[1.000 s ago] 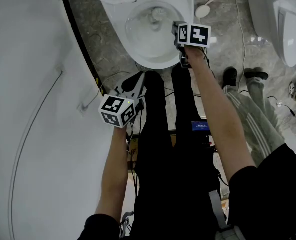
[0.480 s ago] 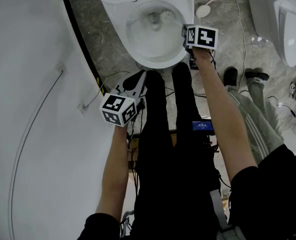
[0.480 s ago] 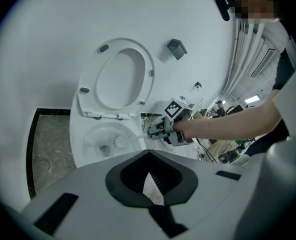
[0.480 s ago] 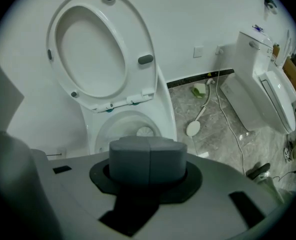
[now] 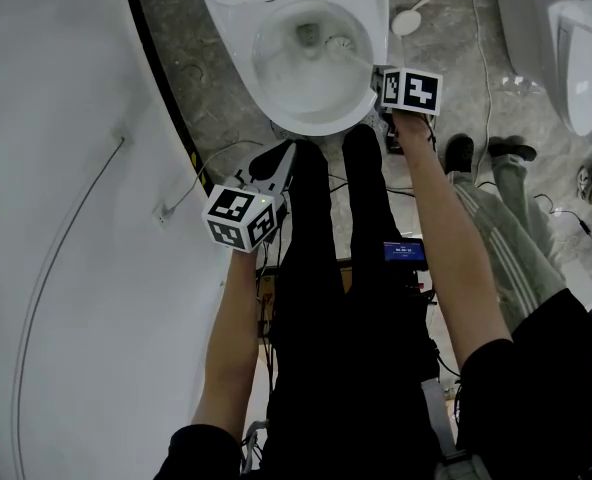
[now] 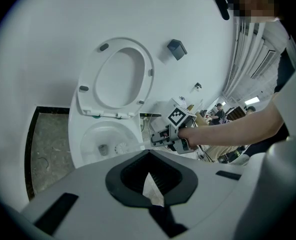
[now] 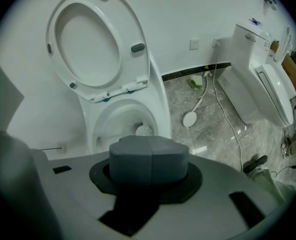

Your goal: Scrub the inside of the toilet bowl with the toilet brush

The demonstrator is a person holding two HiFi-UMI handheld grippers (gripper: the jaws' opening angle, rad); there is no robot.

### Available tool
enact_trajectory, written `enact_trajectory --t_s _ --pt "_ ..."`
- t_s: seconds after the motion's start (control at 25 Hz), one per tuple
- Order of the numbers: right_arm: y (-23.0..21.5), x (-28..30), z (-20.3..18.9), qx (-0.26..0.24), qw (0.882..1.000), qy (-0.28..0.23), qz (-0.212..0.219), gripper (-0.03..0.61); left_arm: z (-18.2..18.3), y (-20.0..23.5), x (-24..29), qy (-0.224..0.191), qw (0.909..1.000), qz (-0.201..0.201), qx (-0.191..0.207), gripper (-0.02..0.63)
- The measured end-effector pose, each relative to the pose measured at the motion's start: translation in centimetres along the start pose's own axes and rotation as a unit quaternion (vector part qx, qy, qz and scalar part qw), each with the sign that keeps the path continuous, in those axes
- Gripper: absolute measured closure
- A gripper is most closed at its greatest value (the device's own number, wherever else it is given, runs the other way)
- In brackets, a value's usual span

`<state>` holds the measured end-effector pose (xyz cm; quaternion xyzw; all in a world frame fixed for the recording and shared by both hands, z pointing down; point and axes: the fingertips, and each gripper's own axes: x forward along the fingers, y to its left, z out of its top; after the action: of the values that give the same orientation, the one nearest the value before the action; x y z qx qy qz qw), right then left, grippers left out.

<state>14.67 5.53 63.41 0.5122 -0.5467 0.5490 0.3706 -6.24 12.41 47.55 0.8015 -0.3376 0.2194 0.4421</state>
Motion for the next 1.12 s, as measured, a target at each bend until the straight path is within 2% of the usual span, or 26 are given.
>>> enact_trajectory --t_s 0.44,0.64,0.88,1.12 --pt "-0.4 0.7 -4.8 0.044 0.998 0.032 0.018 0.425 -0.4 0.0 -0.4 -0.004 1.0 0.003 -0.004 0.607" --pt "0.3 1.2 -7.1 0.088 0.994 0.047 0.039 0.425 -0.8 -0.3 -0.4 -0.005 1.0 0.001 -0.006 0.607" --pt "1.6 1.6 -8.8 0.097 0.992 0.064 0.054 0.425 -0.8 0.0 -0.6 -0.008 0.9999 0.002 -0.01 0.607" --pt "2.8 1.9 -10.0 0.135 0.985 0.078 0.075 0.425 -0.7 0.1 -0.5 -0.01 0.9999 0.001 -0.012 0.607"
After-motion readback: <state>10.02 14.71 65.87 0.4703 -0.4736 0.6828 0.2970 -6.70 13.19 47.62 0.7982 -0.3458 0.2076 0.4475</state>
